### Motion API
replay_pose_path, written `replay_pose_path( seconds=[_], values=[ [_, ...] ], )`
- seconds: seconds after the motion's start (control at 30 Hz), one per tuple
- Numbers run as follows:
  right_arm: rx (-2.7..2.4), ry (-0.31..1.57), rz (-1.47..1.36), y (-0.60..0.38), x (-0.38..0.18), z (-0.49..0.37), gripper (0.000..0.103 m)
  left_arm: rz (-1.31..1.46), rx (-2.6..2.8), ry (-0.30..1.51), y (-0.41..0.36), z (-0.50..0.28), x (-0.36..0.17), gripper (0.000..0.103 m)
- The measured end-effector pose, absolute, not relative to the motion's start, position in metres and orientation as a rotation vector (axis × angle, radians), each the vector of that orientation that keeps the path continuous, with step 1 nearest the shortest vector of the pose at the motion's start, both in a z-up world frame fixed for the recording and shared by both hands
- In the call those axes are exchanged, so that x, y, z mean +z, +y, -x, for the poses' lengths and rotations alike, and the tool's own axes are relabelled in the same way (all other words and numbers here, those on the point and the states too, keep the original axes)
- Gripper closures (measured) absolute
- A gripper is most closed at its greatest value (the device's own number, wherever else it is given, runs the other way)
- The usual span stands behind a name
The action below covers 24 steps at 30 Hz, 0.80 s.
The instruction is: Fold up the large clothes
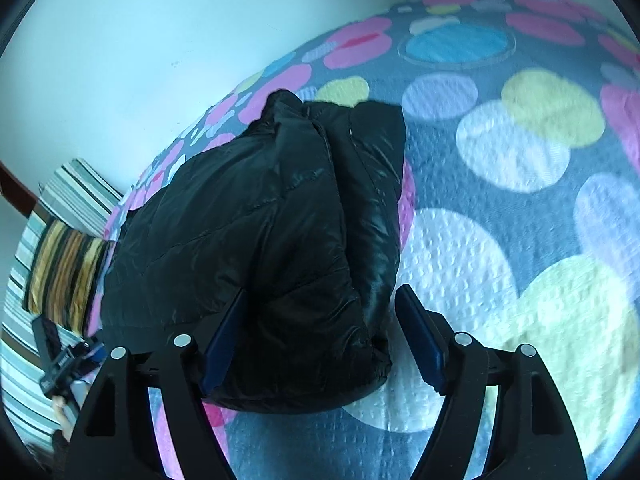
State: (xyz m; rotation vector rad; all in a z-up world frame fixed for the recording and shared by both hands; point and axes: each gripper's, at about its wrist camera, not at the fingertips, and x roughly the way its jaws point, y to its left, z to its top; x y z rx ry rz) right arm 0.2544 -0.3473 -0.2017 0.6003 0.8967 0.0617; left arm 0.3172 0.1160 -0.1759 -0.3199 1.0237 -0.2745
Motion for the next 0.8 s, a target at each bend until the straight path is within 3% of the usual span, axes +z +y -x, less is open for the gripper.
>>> replay_pose_path(
  seconds=[0.13, 0.17, 0.2, 0.23, 0.27, 0.4, 0.5, 0.63, 0.8],
  values=[
    [0.086, 0.911, -0.683, -0.351, -0.213, -0.258, 0.027, 0.308, -0.301, 1.031, 0.106, -0.324, -0.182, 0.011],
    [0.093, 0.910, -0.699, -0.351, -0.215, -0.259, 0.027, 0.311, -0.306, 1.032, 0.105, -0.325, -0.183, 0.015],
    [0.096, 0.909, -0.702, -0.350, -0.216, -0.259, 0.028, 0.318, -0.322, 1.035, 0.104, -0.326, -0.184, 0.030],
    [0.098, 0.907, -0.698, -0.349, -0.215, -0.259, 0.030, 0.341, -0.343, 1.042, 0.103, -0.326, -0.186, 0.032],
    [0.110, 0.901, -0.693, -0.347, -0.215, -0.259, 0.041, 0.346, -0.339, 1.039, 0.102, -0.326, -0.187, 0.036],
    [0.129, 0.879, -0.704, -0.343, -0.213, -0.259, 0.061, 0.297, -0.356, 1.011, 0.093, -0.321, -0.180, 0.060],
    [0.147, 0.854, -0.722, -0.343, -0.209, -0.255, 0.073, 0.255, -0.351, 0.986, 0.088, -0.315, -0.170, 0.071],
    [0.134, 0.825, -0.706, -0.339, -0.200, -0.248, 0.077, 0.206, -0.343, 0.965, 0.081, -0.306, -0.159, 0.080],
    [0.122, 0.816, -0.688, -0.336, -0.194, -0.239, 0.078, 0.165, -0.320, 0.954, 0.078, -0.291, -0.149, 0.082]
  ],
)
